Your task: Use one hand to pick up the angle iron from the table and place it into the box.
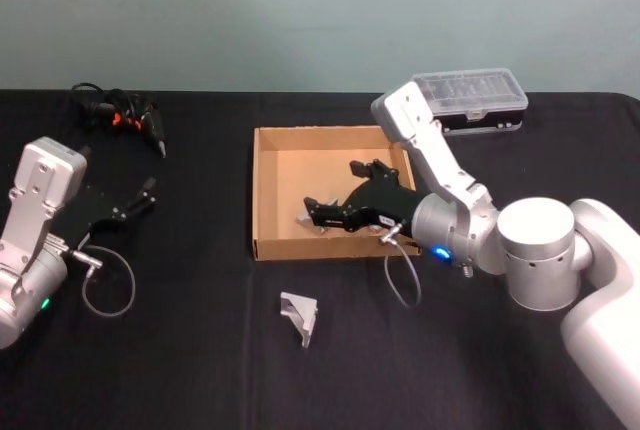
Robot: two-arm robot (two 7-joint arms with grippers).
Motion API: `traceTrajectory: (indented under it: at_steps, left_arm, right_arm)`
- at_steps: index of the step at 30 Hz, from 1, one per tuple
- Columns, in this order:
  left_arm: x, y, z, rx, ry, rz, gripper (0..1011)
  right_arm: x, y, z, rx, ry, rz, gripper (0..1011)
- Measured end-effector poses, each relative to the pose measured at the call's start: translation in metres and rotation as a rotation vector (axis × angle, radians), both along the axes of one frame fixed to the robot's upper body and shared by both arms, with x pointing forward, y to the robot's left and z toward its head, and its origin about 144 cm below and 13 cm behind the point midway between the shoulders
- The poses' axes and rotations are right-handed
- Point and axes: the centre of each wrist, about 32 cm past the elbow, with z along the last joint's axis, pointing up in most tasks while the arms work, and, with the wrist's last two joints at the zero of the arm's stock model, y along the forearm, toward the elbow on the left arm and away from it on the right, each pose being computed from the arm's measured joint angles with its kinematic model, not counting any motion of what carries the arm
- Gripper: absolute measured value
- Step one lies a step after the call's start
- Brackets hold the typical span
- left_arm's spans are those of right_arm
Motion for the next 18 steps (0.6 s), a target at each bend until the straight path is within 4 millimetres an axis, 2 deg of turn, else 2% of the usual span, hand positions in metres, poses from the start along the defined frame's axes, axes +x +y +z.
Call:
traceTrajectory:
  at_steps: [11,18]
  left_arm:
    - [0.0,0.0,0.0,0.0,0.0,0.0,1000]
    - [0.0,0.0,0.0,0.0,0.0,0.0,1000]
  right_arm:
    - [-0.014,-0.024,0.009,0.047,-0.035,-0.007,1004]
    - [-0.03,-0.044,0.017,0.074,-0.065,0.011,1004]
